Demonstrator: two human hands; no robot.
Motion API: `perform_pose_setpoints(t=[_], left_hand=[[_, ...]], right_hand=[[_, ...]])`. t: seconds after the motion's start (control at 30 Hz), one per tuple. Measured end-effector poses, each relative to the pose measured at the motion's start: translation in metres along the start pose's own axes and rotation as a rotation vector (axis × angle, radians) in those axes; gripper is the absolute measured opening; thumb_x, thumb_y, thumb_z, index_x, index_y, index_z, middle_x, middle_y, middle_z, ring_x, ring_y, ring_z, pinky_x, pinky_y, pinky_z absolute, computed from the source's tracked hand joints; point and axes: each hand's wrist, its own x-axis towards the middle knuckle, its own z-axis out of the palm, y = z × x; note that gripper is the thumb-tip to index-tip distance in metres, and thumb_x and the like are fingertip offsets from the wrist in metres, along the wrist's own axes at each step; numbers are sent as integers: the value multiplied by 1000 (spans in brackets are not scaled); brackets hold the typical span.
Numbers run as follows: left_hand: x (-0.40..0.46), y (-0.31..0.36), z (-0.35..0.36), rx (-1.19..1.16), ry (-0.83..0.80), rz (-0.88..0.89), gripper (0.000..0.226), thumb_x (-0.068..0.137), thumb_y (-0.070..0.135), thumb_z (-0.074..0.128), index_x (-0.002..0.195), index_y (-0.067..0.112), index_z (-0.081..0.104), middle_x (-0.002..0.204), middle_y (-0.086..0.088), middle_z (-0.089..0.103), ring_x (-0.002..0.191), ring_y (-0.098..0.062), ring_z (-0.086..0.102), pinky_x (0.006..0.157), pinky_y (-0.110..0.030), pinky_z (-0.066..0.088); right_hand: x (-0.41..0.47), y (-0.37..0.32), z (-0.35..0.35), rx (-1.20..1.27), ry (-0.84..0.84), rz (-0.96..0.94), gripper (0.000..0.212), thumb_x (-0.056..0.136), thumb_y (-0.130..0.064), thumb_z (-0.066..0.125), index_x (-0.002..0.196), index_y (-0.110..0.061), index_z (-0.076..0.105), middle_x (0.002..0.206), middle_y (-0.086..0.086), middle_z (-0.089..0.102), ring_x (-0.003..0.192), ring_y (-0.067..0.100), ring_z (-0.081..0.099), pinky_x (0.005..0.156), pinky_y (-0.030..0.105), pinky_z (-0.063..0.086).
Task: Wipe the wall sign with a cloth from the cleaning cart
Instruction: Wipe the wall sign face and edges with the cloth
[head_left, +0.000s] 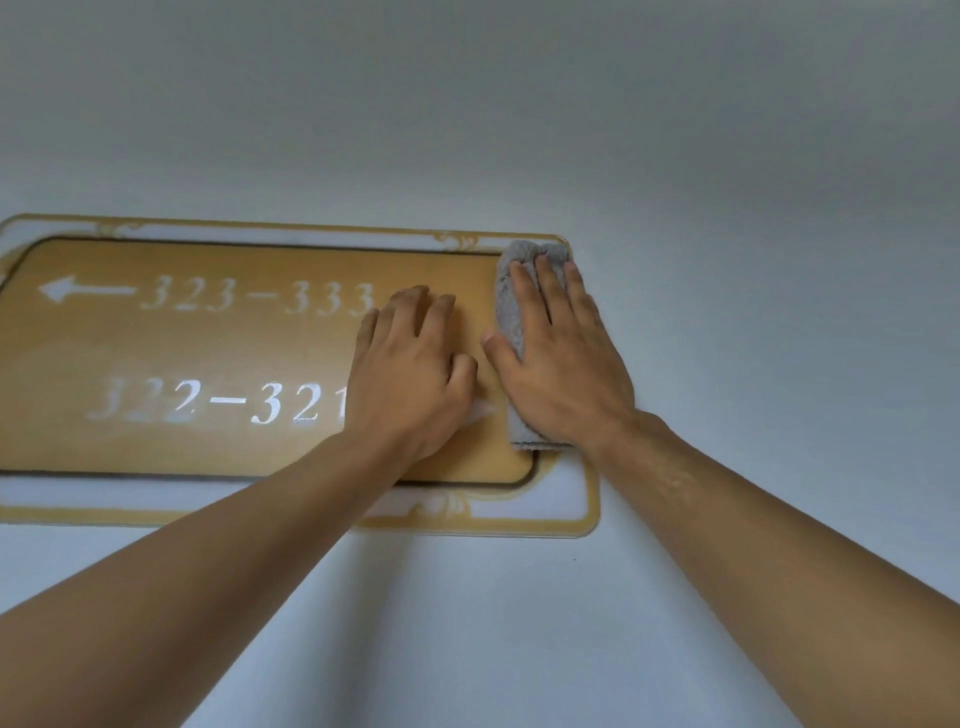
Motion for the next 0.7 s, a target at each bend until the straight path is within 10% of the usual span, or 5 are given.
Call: perform_pose_setpoints(t=[0.3, 0.7], left_hand=[[22, -24, 8, 60, 123, 117, 47, 82, 37, 33, 106, 11, 65, 112, -7, 59, 101, -28, 50, 91, -40, 41], [18, -24, 10, 105, 236, -57, 59, 81, 30, 43, 134, 6, 49, 141, -25, 44, 135, -38, 37, 116, -53, 23]], right_hand=[[80, 2, 8, -1, 69, 52, 73, 96, -58, 27, 157, -25, 7, 167, 0, 3, 152, 20, -6, 123, 39, 4], [133, -34, 18, -36, 56, 140, 79, 95, -58, 29, 158, -17, 4, 166, 8, 3, 152, 28, -4, 122, 47, 5]])
